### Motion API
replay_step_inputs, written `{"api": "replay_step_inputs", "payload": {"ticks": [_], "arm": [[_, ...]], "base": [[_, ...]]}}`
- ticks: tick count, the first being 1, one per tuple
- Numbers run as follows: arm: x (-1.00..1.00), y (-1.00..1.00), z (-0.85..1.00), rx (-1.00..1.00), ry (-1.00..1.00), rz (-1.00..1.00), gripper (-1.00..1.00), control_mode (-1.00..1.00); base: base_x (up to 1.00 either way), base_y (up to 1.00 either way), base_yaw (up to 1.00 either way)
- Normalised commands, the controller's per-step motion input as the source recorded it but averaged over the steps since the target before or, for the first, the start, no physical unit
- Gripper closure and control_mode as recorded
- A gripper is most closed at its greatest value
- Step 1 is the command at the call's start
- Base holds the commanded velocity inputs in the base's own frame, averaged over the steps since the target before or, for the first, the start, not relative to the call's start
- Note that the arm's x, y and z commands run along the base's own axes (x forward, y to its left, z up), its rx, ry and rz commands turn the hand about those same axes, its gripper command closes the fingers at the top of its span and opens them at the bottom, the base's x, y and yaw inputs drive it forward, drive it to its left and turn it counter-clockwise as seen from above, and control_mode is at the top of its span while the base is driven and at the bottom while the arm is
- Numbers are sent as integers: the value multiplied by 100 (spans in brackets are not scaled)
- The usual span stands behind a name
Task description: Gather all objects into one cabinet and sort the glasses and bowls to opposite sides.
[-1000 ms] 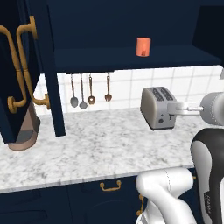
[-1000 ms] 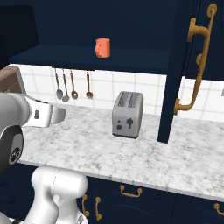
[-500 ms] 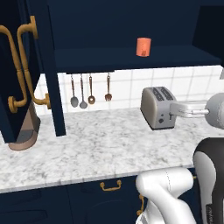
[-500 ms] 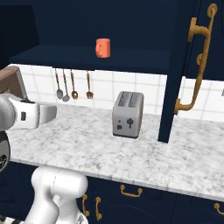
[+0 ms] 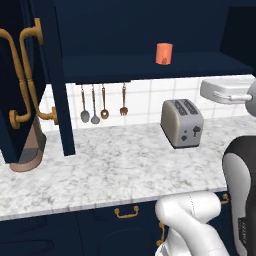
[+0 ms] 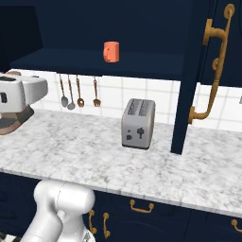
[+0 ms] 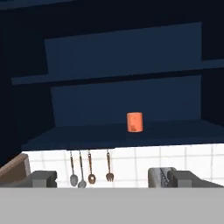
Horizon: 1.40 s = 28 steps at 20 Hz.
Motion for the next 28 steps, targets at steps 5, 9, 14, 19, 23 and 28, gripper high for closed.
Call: {"api": "replay_step_inputs", "payload": {"ticks": [5, 9, 14, 19, 23, 28], "arm": [[17, 0, 32, 0, 0, -9, -100, -100], [75, -31, 0, 4, 11, -7, -100, -100], [100, -42, 0, 0, 22, -11, -100, -100], [68, 3, -2, -1, 14, -6, -100, -100], [48, 4, -32, 0, 13, 0, -100, -100], [69, 0, -25, -2, 9, 0, -100, -100]], "base": [[0, 0, 0], [0, 0, 0], [0, 0, 0], [0, 0, 0], [0, 0, 0], [0, 0, 0]]}}
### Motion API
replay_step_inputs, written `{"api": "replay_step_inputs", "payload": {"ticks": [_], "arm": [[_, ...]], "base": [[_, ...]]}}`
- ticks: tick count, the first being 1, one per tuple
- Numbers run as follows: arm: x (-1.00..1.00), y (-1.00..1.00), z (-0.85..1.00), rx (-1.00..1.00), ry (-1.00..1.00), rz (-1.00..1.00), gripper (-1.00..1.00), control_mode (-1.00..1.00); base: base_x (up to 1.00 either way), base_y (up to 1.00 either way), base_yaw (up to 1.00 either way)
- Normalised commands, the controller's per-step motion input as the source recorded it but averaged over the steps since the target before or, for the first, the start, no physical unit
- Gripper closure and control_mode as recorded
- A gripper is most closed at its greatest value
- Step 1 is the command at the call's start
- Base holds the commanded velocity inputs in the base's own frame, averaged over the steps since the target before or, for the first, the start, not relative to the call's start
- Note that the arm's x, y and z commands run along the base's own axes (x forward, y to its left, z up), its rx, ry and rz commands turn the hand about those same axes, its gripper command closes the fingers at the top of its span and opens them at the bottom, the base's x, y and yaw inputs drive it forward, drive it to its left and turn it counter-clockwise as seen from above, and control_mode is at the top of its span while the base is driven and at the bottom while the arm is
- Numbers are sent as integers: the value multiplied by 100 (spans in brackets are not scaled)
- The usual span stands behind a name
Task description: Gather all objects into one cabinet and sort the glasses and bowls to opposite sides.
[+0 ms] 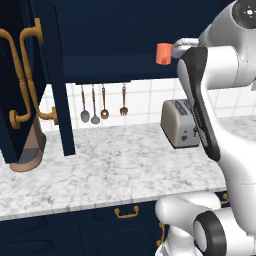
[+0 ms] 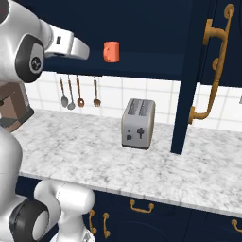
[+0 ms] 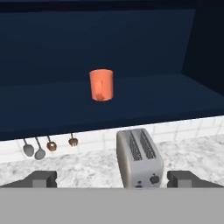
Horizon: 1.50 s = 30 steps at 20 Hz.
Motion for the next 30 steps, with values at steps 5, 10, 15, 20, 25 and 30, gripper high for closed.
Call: {"api": "replay_step_inputs", "payload": {"ticks": [5, 10, 15, 20, 25, 30], "arm": [[44, 5, -11, -4, 8, 1, -100, -100], [64, 0, -14, -11, 1, 0, -100, -100], [37, 1, -7, 0, 0, 2, -100, -100], [19, 0, -23, 1, -8, 0, -100, -100], [24, 0, -4, 0, -10, 1, -100, -100], [13, -6, -1, 9, -4, 0, -100, -100]], "base": [[0, 0, 0], [0, 0, 0], [0, 0, 0], [0, 0, 0], [0, 0, 0], [0, 0, 0]]}}
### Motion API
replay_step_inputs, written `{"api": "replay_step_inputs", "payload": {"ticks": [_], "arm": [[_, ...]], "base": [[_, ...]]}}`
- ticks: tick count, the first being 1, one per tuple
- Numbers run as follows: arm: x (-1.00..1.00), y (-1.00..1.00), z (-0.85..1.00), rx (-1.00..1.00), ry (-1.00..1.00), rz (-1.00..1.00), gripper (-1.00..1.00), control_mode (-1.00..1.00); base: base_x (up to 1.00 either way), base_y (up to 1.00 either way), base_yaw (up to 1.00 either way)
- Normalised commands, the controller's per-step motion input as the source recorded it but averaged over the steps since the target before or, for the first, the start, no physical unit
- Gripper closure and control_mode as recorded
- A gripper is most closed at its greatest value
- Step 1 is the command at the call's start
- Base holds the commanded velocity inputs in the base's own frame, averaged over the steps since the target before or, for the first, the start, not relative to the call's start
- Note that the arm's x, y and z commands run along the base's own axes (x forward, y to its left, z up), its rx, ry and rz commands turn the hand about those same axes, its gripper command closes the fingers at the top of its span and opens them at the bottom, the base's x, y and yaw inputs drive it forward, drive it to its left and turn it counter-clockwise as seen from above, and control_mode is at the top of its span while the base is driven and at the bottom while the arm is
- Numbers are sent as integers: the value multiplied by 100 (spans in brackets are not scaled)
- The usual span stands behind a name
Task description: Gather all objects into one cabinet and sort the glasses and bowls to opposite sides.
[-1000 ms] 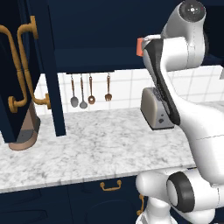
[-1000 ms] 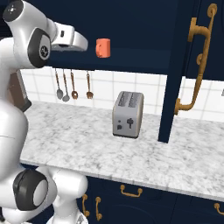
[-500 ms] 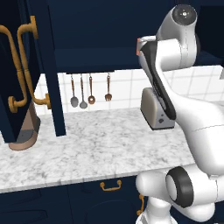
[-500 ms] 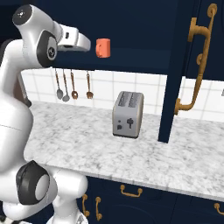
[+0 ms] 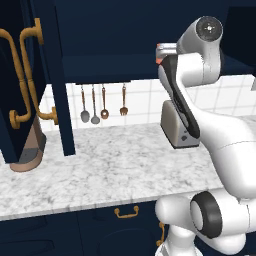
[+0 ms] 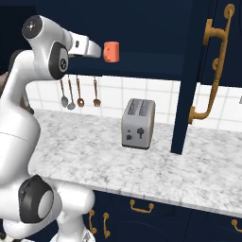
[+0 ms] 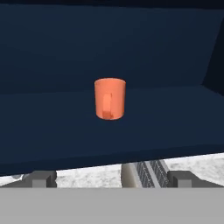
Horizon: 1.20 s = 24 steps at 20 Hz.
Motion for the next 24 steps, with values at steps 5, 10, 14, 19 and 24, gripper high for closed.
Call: {"api": "replay_step_inputs", "payload": {"ticks": [5, 10, 14, 19, 24], "arm": [[34, -19, -1, 13, 0, 0, -100, -100], [38, -7, 0, 8, 0, -1, -100, -100], [41, -9, -5, 4, 0, -2, -100, -100], [43, -2, -12, 0, 0, -2, -100, -100], [49, 0, -10, 0, 0, -1, -100, -100]], "base": [[0, 0, 0], [0, 0, 0], [0, 0, 0], [0, 0, 0], [0, 0, 0]]}}
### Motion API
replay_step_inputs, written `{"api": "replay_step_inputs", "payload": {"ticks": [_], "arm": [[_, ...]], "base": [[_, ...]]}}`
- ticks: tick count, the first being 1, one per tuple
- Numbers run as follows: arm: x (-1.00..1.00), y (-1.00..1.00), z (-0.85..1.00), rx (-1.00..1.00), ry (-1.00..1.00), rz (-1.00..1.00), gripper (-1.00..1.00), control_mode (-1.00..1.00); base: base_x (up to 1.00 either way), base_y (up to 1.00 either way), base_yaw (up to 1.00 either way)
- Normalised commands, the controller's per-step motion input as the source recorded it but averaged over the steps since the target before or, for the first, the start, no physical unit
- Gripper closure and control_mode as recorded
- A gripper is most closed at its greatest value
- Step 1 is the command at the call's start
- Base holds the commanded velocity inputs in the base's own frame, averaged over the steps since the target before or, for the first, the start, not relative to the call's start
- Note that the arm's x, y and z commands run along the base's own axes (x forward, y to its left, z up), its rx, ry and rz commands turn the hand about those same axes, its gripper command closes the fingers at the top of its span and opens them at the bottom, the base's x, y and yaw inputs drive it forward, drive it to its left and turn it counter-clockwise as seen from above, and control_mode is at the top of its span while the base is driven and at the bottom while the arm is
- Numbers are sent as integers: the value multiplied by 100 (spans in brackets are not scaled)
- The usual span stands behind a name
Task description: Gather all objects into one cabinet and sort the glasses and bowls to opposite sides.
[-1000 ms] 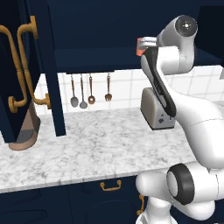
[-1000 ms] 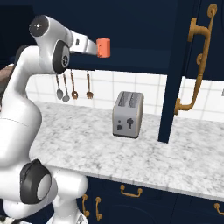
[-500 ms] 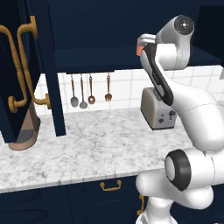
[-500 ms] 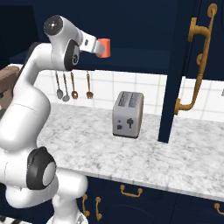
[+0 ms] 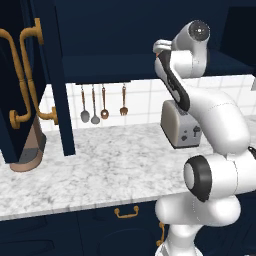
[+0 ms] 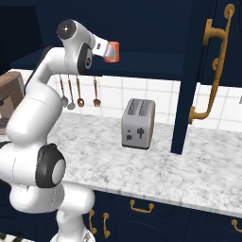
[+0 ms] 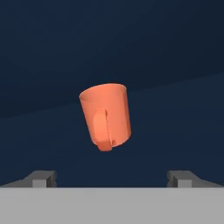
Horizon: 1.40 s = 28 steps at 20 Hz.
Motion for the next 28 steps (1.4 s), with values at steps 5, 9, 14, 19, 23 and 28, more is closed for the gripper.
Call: {"api": "replay_step_inputs", "payload": {"ticks": [5, 9, 14, 19, 23, 28], "arm": [[46, 0, -3, 1, 1, 0, -100, -100], [46, 0, -3, 1, 2, 0, -100, -100], [38, 0, 0, 1, 1, 0, -100, -100], [11, 0, 0, 0, 0, 0, -100, -100], [7, 0, -8, 0, 1, 0, -100, -100], [16, 0, -6, 0, 1, 0, -100, -100]], "base": [[0, 0, 0], [0, 0, 0], [0, 0, 0], [0, 0, 0], [0, 0, 0], [0, 0, 0]]}}
